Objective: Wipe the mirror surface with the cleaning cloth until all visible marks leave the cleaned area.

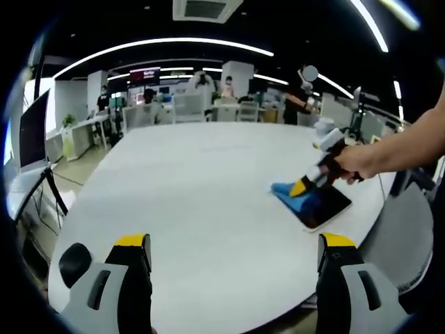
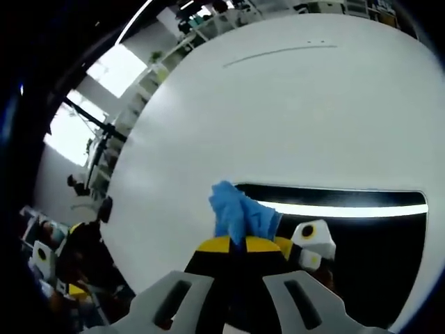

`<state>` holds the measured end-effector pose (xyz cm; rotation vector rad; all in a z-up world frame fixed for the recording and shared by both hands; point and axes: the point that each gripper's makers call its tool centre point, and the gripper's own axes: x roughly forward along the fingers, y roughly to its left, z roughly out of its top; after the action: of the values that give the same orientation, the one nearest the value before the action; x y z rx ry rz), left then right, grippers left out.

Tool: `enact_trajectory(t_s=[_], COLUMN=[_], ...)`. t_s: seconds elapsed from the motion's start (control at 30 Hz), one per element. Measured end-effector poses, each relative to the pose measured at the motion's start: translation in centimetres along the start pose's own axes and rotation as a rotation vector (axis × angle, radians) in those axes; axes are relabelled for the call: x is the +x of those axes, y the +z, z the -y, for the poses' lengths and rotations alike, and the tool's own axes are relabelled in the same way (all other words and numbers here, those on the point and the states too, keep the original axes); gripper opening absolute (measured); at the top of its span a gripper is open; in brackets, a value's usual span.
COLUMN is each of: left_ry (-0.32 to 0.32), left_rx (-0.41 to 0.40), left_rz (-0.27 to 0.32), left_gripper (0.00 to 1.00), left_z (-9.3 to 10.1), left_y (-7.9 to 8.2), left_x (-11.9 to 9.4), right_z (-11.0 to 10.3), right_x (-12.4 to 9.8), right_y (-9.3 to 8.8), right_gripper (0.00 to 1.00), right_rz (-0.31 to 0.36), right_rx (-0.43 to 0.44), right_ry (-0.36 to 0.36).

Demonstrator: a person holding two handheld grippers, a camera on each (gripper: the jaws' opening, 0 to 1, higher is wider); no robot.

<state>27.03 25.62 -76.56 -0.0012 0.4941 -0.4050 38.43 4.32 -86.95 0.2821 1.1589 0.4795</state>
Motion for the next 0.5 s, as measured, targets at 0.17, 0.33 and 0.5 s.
enact_trajectory(t_s=[0.17,0.33,0.5], left_ry=[0.0,0.0,-0.003], left_rx=[-0.003,0.006,0.014], left_rz=[-0.003,0.003,-0.007], left_gripper=[1.0,1.0,1.0], left_z=[-0.1,-0.26,-0.6], left_y=[-0.11,-0.02,-0.35], left_x=[0.17,0.1,0.04], right_z=[-0.02,0.08,-0.1], right_x=[-0.04,0.16,0.03], right_y=[-0.18,-0.27,-0.78], right_gripper=[0.0,0.0,0.0], right_rz=[-0.003,-0.013,-0.023], right_rx=[-0.007,0.002,0.003], right_ry=[0.001,0.003,0.003])
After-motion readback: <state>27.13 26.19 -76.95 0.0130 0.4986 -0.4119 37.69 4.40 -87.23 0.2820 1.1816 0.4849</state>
